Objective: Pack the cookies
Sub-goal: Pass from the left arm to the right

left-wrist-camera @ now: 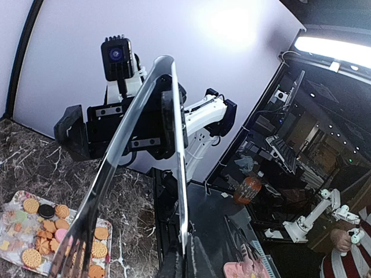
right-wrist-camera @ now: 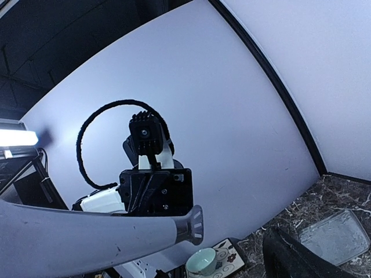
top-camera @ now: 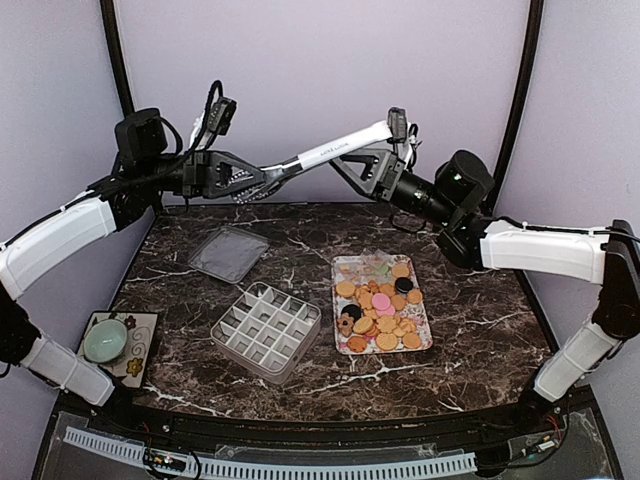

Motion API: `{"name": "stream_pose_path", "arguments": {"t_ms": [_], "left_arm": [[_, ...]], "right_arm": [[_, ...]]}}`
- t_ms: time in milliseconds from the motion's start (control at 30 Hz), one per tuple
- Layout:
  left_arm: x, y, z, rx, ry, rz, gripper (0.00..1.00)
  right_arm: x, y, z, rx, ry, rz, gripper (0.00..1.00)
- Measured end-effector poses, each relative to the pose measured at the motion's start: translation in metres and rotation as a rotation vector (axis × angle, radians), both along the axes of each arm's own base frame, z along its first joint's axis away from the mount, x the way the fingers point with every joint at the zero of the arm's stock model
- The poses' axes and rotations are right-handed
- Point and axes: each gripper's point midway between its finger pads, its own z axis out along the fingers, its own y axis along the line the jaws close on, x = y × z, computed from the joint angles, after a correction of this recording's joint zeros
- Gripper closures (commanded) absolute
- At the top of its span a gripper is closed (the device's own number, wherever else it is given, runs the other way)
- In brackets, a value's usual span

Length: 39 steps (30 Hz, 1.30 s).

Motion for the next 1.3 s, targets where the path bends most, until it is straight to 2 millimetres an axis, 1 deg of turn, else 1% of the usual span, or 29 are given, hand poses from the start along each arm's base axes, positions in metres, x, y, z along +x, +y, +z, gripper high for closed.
{"name": "stream_pose_path", "arguments": {"t_ms": [100,167,367,467,600,667,733,800,900,1000,1067,1167,1300], "left_arm": [[-0.003,0.000,0.006,-0.014,-0.024,0.002,1.00],[-0.001,0.001,0.008,-0.017,-0.028,0.019,1.00],[0.014,0.001,0.012,-0.020,0.006,0.103,1.00],[0.019,0.002,0.018,-0.028,0.006,0.131,1.00],[0.020,0.002,0.019,-0.031,0.004,0.137,1.00],[0.020,0.002,0.019,-0.031,0.002,0.137,1.00],[0.020,0.002,0.019,-0.032,-0.001,0.138,1.00],[0.020,0.002,0.019,-0.032,-0.003,0.138,1.00],[0.020,0.002,0.020,-0.036,-0.011,0.137,1.00],[0.022,0.001,0.018,-0.035,-0.013,0.137,1.00],[0.025,0.003,0.018,-0.035,-0.016,0.146,1.00],[0.027,0.006,0.018,-0.035,-0.028,0.156,1.00],[0.028,0.006,0.015,-0.033,-0.046,0.153,1.00]], "right_arm": [[-0.002,0.004,-0.001,0.006,-0.002,-0.003,0.02],[-0.003,0.006,-0.007,0.000,0.006,-0.008,0.02],[0.001,0.007,-0.024,-0.029,0.023,-0.053,0.00],[0.002,0.006,-0.027,-0.032,0.020,-0.066,0.00],[0.001,0.006,-0.020,-0.021,0.008,-0.061,0.00],[0.000,0.006,-0.011,-0.004,-0.008,-0.057,0.00],[-0.001,0.006,0.003,0.027,-0.033,-0.050,0.01],[-0.001,0.008,0.013,0.050,-0.054,-0.043,0.04],[0.001,0.013,0.024,0.081,-0.074,-0.029,0.12],[0.008,0.022,0.024,0.090,-0.063,-0.014,0.20],[0.014,0.027,0.024,0.099,-0.052,-0.008,0.23],[0.017,0.030,0.024,0.103,-0.044,0.005,0.24],[0.020,0.024,0.026,0.106,-0.037,0.009,0.24]]}}
